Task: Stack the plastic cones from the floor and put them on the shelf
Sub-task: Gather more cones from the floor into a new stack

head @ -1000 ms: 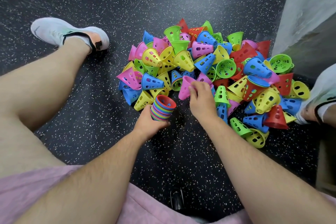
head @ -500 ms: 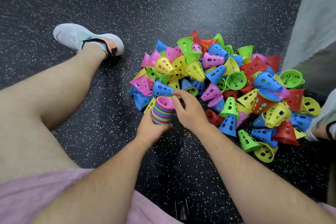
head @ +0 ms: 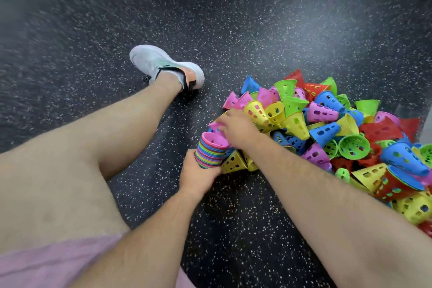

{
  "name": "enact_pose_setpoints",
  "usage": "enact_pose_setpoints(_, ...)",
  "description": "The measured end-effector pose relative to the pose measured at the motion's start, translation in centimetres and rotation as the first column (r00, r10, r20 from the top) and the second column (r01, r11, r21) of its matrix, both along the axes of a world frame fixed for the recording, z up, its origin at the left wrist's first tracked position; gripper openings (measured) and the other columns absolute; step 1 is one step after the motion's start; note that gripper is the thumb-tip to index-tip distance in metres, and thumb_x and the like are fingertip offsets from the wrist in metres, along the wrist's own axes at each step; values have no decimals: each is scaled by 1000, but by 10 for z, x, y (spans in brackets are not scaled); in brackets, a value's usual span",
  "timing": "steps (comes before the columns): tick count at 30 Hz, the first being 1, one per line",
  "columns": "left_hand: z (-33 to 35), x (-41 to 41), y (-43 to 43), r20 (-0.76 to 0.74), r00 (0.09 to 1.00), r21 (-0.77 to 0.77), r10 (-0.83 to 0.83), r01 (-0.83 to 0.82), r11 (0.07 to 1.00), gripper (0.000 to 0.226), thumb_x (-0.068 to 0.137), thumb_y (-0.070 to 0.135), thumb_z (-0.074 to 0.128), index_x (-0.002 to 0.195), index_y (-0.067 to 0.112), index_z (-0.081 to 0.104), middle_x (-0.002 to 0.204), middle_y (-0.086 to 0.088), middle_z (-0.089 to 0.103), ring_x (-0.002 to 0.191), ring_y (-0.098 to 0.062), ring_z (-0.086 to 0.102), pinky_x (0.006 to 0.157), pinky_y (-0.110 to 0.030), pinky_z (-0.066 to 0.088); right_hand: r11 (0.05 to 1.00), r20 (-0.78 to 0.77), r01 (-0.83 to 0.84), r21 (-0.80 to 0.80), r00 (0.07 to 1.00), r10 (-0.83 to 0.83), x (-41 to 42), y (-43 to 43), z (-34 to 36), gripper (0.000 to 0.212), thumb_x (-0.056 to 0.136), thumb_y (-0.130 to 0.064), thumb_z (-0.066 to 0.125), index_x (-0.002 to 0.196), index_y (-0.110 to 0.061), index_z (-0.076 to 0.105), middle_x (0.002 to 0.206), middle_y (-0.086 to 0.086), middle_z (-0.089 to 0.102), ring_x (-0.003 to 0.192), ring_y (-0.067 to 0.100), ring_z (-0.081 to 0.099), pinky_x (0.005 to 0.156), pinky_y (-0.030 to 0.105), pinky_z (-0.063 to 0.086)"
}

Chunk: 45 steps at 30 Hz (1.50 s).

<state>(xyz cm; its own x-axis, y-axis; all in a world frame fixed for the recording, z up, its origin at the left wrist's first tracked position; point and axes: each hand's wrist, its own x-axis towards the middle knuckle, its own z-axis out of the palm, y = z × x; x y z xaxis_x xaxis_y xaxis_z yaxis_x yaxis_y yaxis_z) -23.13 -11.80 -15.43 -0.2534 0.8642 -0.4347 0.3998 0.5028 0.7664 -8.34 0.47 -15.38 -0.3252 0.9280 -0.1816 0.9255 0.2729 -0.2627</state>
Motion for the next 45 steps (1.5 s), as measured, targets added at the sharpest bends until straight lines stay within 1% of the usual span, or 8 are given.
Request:
enact_pose_setpoints(7, -4, 0, 5, -14, 999, -47, -29, 28, 998, 46, 69, 11, 90, 76, 26, 46, 74, 6, 60, 64, -9, 55, 64, -29, 45, 972, -392, 133, 196, 919, -47, 19, -8, 19, 20, 101, -10, 47, 108, -4, 65, 108, 12, 62, 99, 29, 55, 91, 35, 43)
enact_pose_setpoints(12, -14, -5, 5, -38, 999, -80, -5, 2, 997, 58, 66, 18, 92, 106, 22, 50, 97, 2, 66, 77, -4, 59, 63, -23, 42, 996, -415, -87, 14, 906, 85, 21, -40, 34, 27, 103, -26, 45, 118, -12, 62, 115, 2, 64, 107, 18, 54, 96, 34, 43)
enact_pose_setpoints(15, -17, -8, 1, -51, 998, -80, 20, -24, 996, 61, 63, 21, 92, 107, 22, 50, 98, 2, 66, 83, -13, 64, 69, -29, 47, 998, -466, 43, -49, 883, -61, 24, -49, 27, 35, 103, -32, 44, 131, -16, 57, 128, -1, 62, 117, 14, 54, 101, 31, 41)
enact_pose_setpoints(17, -19, -11, -2, -60, 997, -82, 38, -43, 996, 61, 62, 21, 92, 106, 22, 50, 97, 1, 66, 84, -16, 65, 74, -30, 48, 994, -363, 112, 10, 926, -101, 30, -46, 16, 30, 100, -20, 44, 125, -15, 62, 121, 2, 65, 114, 22, 54, 98, 37, 45)
enact_pose_setpoints(21, -25, -13, -5, -62, 997, -95, 45, -51, 994, 62, 61, 21, 93, 107, 21, 51, 98, 0, 66, 83, -17, 65, 70, -29, 46, 999, 27, -48, 2, 998, 48, 27, -49, -8, 39, 82, -11, 53, 117, -17, 69, 124, 2, 62, 113, 29, 46, 97, 41, 42)
enact_pose_setpoints(27, -29, -8, 1, -29, 1000, -135, 1, -5, 991, 63, 63, 23, 93, 109, 22, 49, 97, 3, 65, 84, -14, 64, 77, -33, 52, 998, 167, -33, 51, 986, 24, 22, -45, -22, 41, 84, -9, 58, 124, -14, 65, 134, 5, 56, 120, 29, 45, 101, 39, 41)
enact_pose_setpoints(37, -36, 9, 6, 17, 974, -181, -226, 226, 957, 60, 63, 21, 93, 104, 22, 49, 94, 2, 65, 85, -16, 64, 74, -30, 50, 984, 1, 179, 27, 984, -179, 75, -80, -4, 21, 79, -31, 62, 83, -10, 61, 87, 3, 58, 99, 27, 50, 84, 38, 46)
enact_pose_setpoints(45, -34, 30, -3, 86, 932, -191, -352, 363, 912, 72, 49, 34, 90, 108, 18, 52, 99, -2, 67, 93, -18, 67, 86, -36, 55, 907, -145, 415, -74, 895, -422, 101, -107, 3, 37, 76, -45, 70, 95, -13, 66, 90, -2, 48, 108, 22, 44, 90, 29, 39)
